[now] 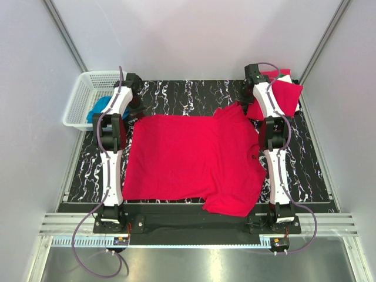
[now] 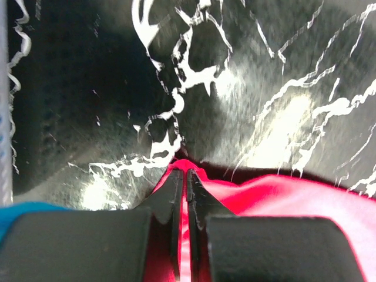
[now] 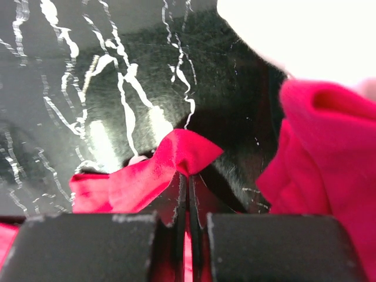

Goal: Fold and stack the t-shirts
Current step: Fold the tshirt

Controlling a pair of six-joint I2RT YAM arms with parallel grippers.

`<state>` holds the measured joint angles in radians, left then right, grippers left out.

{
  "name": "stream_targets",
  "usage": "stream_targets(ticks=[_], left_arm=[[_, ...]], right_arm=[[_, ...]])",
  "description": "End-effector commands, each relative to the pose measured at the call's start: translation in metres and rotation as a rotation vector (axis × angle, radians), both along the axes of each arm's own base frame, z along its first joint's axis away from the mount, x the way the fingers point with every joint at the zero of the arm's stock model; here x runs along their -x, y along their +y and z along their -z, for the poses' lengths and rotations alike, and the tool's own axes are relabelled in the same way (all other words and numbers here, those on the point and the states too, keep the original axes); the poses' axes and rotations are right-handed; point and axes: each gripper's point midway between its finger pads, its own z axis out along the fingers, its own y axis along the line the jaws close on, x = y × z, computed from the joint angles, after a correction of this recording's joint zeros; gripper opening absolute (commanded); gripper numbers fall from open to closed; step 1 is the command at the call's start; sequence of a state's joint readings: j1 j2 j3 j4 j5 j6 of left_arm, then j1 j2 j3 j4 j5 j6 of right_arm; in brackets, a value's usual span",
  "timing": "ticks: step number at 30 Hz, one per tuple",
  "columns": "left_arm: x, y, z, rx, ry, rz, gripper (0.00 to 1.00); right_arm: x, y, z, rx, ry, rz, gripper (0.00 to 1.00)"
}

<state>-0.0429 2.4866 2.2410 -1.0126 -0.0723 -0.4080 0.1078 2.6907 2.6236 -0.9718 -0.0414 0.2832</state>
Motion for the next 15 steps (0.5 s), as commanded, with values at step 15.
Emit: stream_targets(ticks=[15], left_arm=[[-0.024, 0.010, -0.080, -0.043, -0.207, 0.020, 0.00]], right_arm=[[-0.006, 0.000, -0.102, 0.014, -0.185, -0.016, 0.00]])
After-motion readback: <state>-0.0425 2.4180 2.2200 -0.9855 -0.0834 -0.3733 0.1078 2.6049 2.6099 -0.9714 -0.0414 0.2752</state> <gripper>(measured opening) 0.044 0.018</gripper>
